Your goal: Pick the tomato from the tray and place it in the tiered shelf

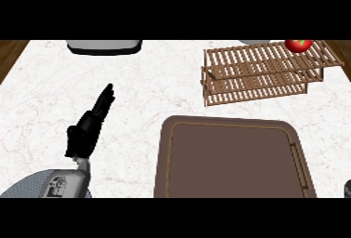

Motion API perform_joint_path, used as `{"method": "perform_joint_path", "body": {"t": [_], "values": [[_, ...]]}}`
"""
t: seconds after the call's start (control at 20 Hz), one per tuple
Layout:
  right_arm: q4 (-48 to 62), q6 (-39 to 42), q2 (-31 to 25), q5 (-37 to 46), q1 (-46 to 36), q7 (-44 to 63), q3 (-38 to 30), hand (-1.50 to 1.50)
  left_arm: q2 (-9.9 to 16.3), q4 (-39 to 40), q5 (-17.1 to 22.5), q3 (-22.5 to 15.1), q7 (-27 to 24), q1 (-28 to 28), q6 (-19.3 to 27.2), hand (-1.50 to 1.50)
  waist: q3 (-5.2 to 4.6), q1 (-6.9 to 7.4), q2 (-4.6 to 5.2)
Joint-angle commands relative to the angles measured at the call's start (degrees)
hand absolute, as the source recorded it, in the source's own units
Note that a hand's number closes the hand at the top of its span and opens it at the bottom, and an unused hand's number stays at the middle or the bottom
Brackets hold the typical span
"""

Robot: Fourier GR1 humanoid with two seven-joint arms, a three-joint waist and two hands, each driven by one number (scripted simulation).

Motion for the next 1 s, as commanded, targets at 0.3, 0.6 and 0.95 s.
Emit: {"method": "perform_joint_path", "body": {"t": [0.3, 0.6, 0.95], "values": [[-6.6, 13.1, -14.8, -10.2, 4.3, 14.7, -14.6, -1.5, -0.2, 1.1, -0.5, 0.9, -0.2, -0.7, 1.3, 0.0, 0.02, -1.82, -0.29], [-10.0, 28.7, -23.7, -23.1, 14.7, 15.9, -25.7, -1.5, 1.1, -0.3, 0.6, 2.6, 2.6, -1.4, 0.9, 0.0, 0.1, -2.53, -0.38], [-4.8, 41.8, -31.2, -36.2, 27.6, 7.6, -43.8, -1.5, 1.3, 1.3, 1.1, 3.0, 0.2, -1.3, 0.4, 0.0, 0.11, -2.47, -0.24]]}}
